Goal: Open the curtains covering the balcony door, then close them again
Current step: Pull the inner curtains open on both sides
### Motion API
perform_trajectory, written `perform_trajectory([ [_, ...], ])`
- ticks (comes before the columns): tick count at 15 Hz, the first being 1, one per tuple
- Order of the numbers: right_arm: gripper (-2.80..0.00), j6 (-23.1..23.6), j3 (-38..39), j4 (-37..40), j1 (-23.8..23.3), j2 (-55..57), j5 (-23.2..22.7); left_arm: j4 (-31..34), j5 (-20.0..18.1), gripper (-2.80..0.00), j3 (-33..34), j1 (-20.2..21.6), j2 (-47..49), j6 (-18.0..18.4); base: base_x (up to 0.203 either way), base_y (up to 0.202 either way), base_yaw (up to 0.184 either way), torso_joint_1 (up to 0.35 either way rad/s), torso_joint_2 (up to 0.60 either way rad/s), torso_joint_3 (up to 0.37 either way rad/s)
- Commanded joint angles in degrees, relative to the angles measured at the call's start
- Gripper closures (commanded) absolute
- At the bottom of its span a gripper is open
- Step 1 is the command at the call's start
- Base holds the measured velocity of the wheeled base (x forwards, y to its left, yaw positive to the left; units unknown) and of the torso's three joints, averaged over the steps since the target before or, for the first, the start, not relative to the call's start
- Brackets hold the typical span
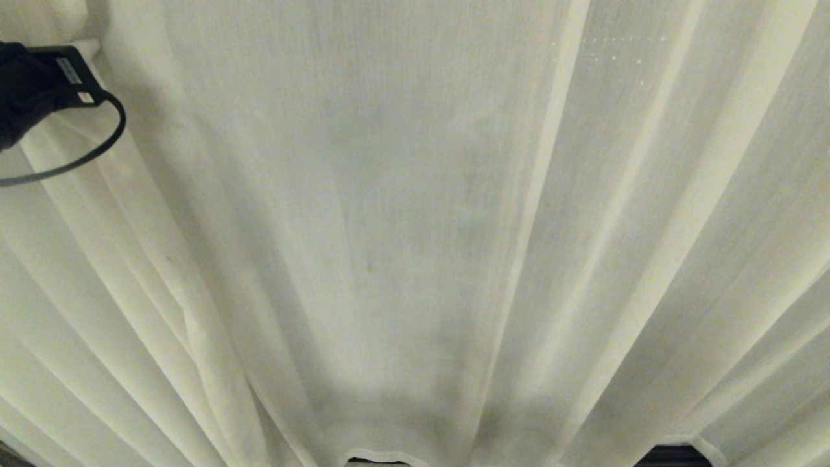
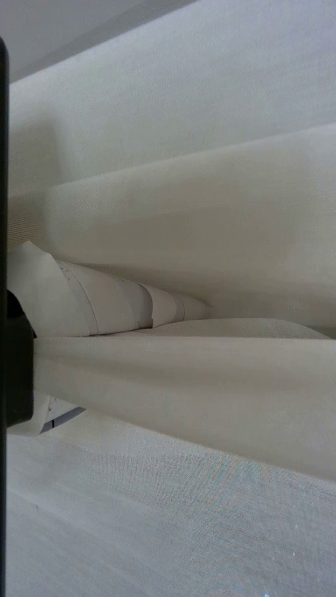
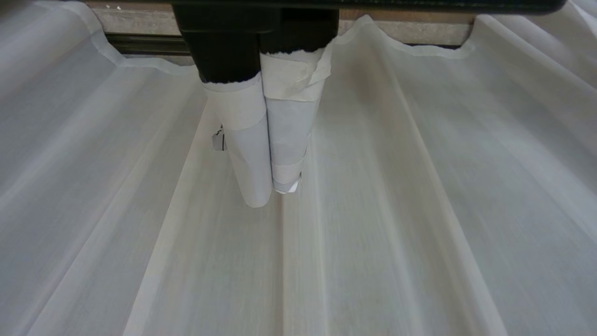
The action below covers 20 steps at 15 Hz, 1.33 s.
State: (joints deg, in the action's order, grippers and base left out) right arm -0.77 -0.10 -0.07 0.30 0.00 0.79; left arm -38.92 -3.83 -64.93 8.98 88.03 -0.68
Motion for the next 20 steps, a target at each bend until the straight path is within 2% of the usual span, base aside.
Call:
perform_trajectory([
  [1, 0.0, 0.0, 0.0, 0.0, 0.0, 0.1, 0.0, -0.4, 0.0, 0.0, 0.2, -0.6, -0.4, 0.0, 0.0, 0.0, 0.0, 0.0, 0.0, 0.0],
  [2, 0.0, 0.0, 0.0, 0.0, 0.0, 0.0, 0.0, -0.4, -0.1, -2.8, 0.2, -0.6, -0.5, 0.0, 0.0, 0.0, 0.0, 0.0, 0.0, 0.0],
  [12, 0.0, 0.0, 0.0, 0.0, 0.0, 0.1, 0.0, 0.1, -0.5, -2.8, 3.8, -0.6, -4.1, -0.2, 0.0, 0.0, 0.0, 0.0, 0.0, 0.0],
  [20, 0.0, 0.0, 0.0, 0.0, 0.0, 0.1, 0.0, 1.0, -0.4, -2.8, 18.5, -0.6, -16.2, -0.5, 0.0, 0.0, 0.0, 0.0, 0.0, 0.0],
])
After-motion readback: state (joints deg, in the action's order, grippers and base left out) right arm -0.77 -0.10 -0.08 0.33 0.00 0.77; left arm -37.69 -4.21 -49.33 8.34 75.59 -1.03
